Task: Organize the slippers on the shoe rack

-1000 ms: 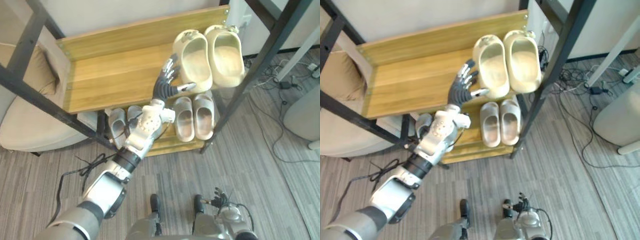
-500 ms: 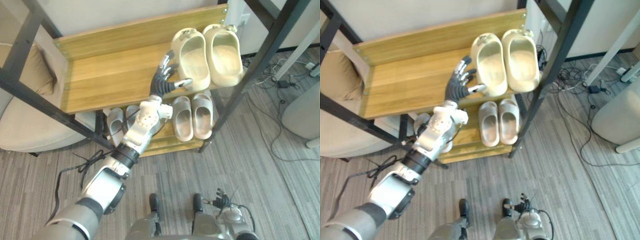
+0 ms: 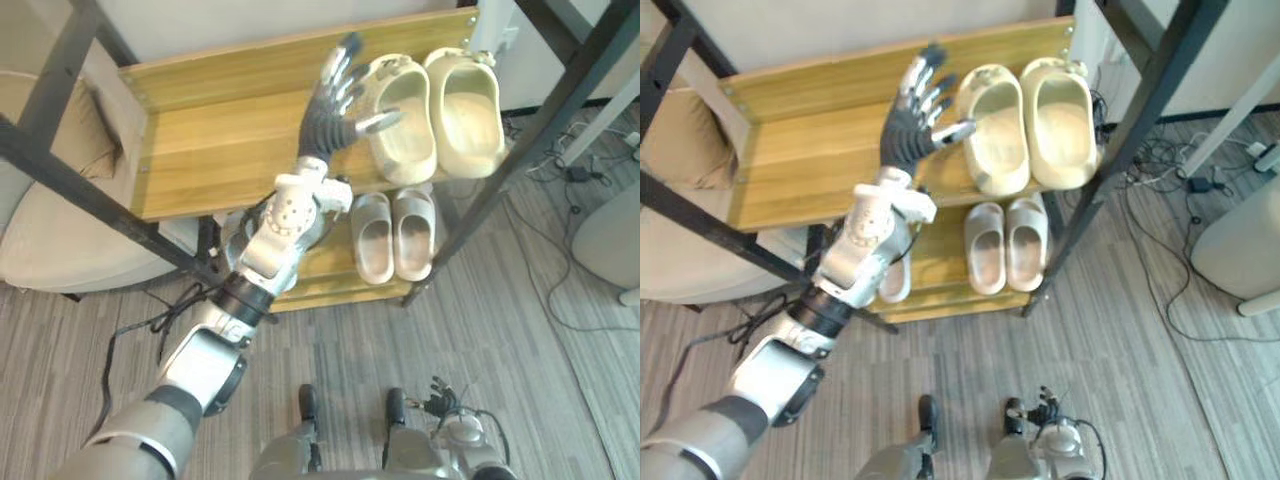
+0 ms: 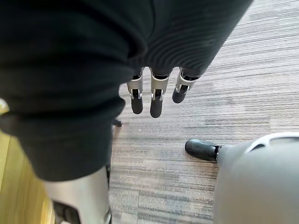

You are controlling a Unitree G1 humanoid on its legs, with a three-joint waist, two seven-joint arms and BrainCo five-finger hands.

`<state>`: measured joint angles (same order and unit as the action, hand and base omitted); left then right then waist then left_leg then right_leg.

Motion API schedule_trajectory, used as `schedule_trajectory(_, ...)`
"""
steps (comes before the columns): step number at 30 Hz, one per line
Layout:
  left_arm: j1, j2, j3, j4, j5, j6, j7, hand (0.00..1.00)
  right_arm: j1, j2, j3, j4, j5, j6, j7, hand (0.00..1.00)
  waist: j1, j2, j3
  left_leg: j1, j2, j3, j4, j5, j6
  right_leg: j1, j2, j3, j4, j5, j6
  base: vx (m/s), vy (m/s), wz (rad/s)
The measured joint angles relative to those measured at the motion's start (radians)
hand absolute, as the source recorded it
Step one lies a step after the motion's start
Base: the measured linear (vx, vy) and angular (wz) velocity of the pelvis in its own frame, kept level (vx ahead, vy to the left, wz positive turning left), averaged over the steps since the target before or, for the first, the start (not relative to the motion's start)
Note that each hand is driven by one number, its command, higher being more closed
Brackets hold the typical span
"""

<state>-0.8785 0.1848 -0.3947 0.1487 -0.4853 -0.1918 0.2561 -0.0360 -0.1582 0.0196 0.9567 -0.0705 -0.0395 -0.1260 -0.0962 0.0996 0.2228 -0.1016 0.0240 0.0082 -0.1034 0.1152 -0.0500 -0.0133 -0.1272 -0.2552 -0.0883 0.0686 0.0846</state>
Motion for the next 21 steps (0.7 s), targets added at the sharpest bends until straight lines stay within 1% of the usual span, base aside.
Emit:
schedule_trajectory(2,0.028,0.002,-0.01,-0.074,-0.011,-0.011,-0.005,0.0,0.002,0.0,0.013,0.0,0.0,0.0,0.001,0.0,0.006,0.0,-0.006,0.0,-0.001,-0.013,0.0,0.001,0.0,0.005,0.0,-0.009,0.0,-0.002,0.0,-0.01,0.013,0.18)
schedule_trajectory(4,0.096,0.001,-0.051,-0.17,-0.028,-0.027,-0.021,0.0,0.016,-0.003,0.031,0.0,0.0,0.0,0.002,0.0,0.026,0.0,-0.028,-0.001,-0.003,-0.031,0.0,0.002,0.0,0.014,0.0,-0.024,0.0,-0.008,0.001,0.0,0.007,0.24)
schedule_trajectory(8,0.218,-0.001,-0.099,-0.242,-0.059,-0.036,-0.048,0.0,0.014,-0.01,0.066,0.001,-0.007,0.0,0.007,0.0,0.049,0.0,-0.053,-0.003,-0.007,-0.054,0.0,0.003,0.0,0.026,-0.001,-0.053,0.0,-0.015,0.001,0.01,0.002,0.23)
schedule_trajectory(10,0.277,-0.003,-0.124,-0.251,-0.069,-0.033,-0.068,0.0,0.015,-0.01,0.073,0.002,-0.008,0.001,0.007,0.0,0.049,-0.001,-0.061,-0.003,-0.012,-0.077,0.0,0.007,0.0,0.037,-0.003,-0.069,0.0,-0.022,0.003,0.01,0.004,0.3)
schedule_trajectory(12,0.344,-0.002,-0.155,-0.258,-0.069,-0.026,-0.093,0.0,0.015,-0.011,0.082,0.002,-0.008,0.001,0.007,0.0,0.056,-0.002,-0.063,0.0,-0.016,-0.086,0.0,0.007,0.0,0.048,-0.006,-0.081,0.0,-0.026,0.006,0.01,0.009,0.22)
schedule_trajectory(13,0.393,-0.002,-0.167,-0.258,-0.069,-0.015,-0.111,0.0,0.014,-0.012,0.086,0.003,-0.009,0.0,0.007,0.0,0.059,-0.002,-0.07,-0.002,-0.019,-0.093,0.0,0.007,0.0,0.049,-0.008,-0.09,0.0,-0.028,0.008,0.0,0.011,0.13)
schedule_trajectory(14,0.41,-0.002,-0.172,-0.258,-0.069,-0.012,-0.114,0.0,0.015,-0.012,0.09,0.003,-0.009,0.0,0.007,0.0,0.061,-0.002,-0.072,-0.002,-0.019,-0.095,0.0,0.007,0.0,0.049,-0.008,-0.091,0.0,-0.028,0.008,0.01,0.007,0.12)
schedule_trajectory(16,0.537,0.005,-0.191,-0.249,-0.068,0.013,-0.148,0.0,0.007,-0.008,0.111,0.003,-0.01,0.0,0.007,0.0,0.068,-0.007,-0.077,0.0,-0.021,-0.1,0.0,0.007,0.0,0.054,-0.008,-0.104,0.0,-0.031,0.007,0.02,0.001,0.07)
schedule_trajectory(17,0.554,0.007,-0.194,-0.247,-0.068,0.016,-0.152,0.0,0.007,-0.008,0.112,0.003,-0.01,0.0,0.007,0.0,0.069,-0.007,-0.077,0.0,-0.021,-0.101,0.0,0.007,0.0,0.054,-0.007,-0.105,0.0,-0.031,0.007,0.01,-0.004,0.06)
schedule_trajectory(19,0.672,0.011,-0.195,-0.192,-0.064,0.047,-0.188,0.0,0.004,-0.009,0.111,0.003,-0.012,0.0,0.006,0.0,0.082,-0.008,-0.076,0.009,-0.021,-0.107,0.0,0.007,0.0,0.069,-0.007,-0.116,0.0,-0.035,0.006,0.0,-0.007,0.08)
schedule_trajectory(20,0.69,0.013,-0.194,-0.181,-0.064,0.05,-0.194,0.0,0.004,-0.009,0.111,0.003,-0.012,0.001,0.007,0.0,0.083,-0.009,-0.076,0.012,-0.021,-0.107,0.0,0.007,0.0,0.072,-0.007,-0.116,0.0,-0.035,0.006,-0.01,-0.007,0.07)
schedule_trajectory(21,0.763,0.019,-0.189,-0.135,-0.062,0.057,-0.208,0.0,0.005,-0.008,0.112,0.003,-0.019,0.0,0.007,0.0,0.087,-0.012,-0.076,0.022,-0.021,-0.11,0.0,0.006,-0.001,0.082,-0.006,-0.119,0.0,-0.039,0.006,-0.02,-0.007,0.04)
